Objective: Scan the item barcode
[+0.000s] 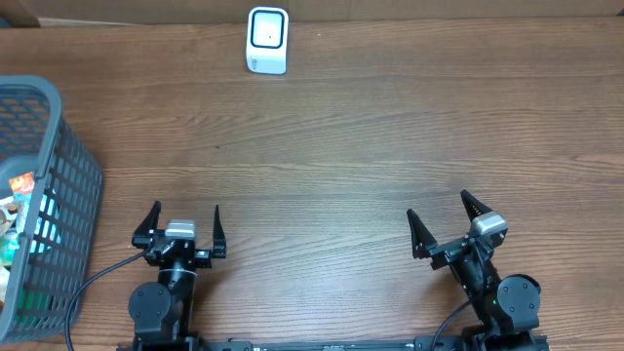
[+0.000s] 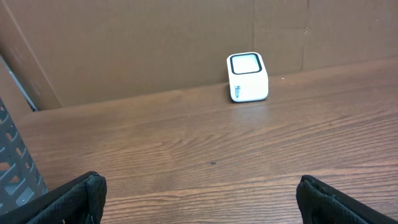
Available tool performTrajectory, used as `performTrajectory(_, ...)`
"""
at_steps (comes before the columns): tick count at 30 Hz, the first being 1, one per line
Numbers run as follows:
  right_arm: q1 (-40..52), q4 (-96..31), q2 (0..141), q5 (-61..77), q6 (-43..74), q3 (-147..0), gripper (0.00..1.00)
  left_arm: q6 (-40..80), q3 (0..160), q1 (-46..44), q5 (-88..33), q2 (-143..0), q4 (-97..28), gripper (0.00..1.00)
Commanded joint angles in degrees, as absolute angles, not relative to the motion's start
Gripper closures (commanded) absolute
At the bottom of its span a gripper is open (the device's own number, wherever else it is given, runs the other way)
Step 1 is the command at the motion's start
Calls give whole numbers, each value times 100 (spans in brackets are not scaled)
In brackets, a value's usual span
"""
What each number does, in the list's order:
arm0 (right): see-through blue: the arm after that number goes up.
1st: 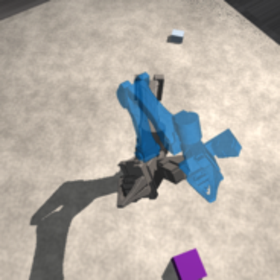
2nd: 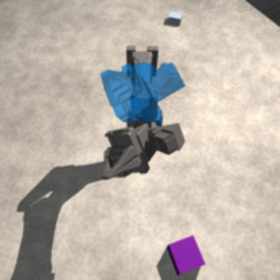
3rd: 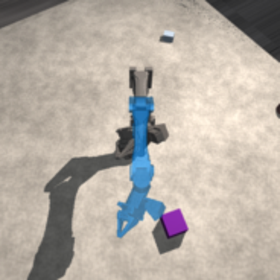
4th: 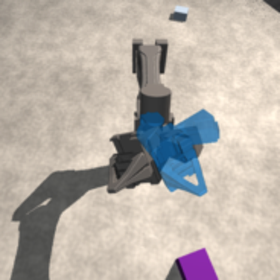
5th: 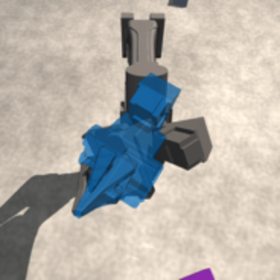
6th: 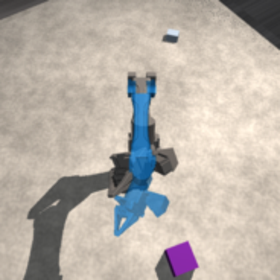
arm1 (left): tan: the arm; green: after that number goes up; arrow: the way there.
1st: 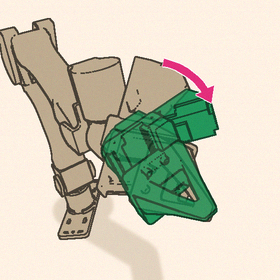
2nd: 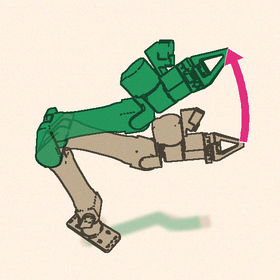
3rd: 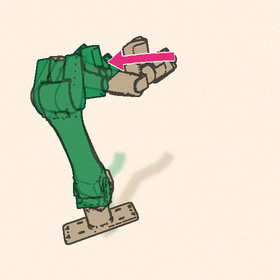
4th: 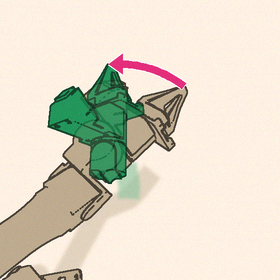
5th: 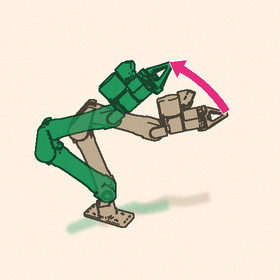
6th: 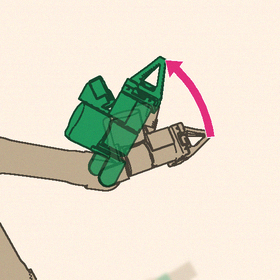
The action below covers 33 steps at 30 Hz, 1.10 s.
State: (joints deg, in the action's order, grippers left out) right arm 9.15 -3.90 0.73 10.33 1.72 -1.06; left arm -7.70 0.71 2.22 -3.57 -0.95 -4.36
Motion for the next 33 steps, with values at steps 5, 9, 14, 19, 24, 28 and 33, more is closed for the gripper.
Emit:
performTrajectory(5,926,-355,16,1076,172,-47,0,-858,30,156,-276,-36,-429,0)
performTrajectory(9,926,-355,16,1076,172,-47,0,-858,30,156,-276,-36,-429,0)
performTrajectory(14,926,-357,16,1076,172,-47,0,-858,30,156,-276,-36,-429,0)
performTrajectory(19,926,-355,16,1076,172,-47,0,-860,30,156,-279,-36,-421,0)
performTrajectory(24,926,-355,16,1076,172,-47,0,-858,30,156,-276,-36,-427,0)
performTrajectory(28,926,-355,16,1076,172,-47,0,-854,30,156,-384,-36,-416,0)
performTrajectory(33,926,-357,16,1076,172,-47,0,-856,30,156,-425,-36,-416,0)
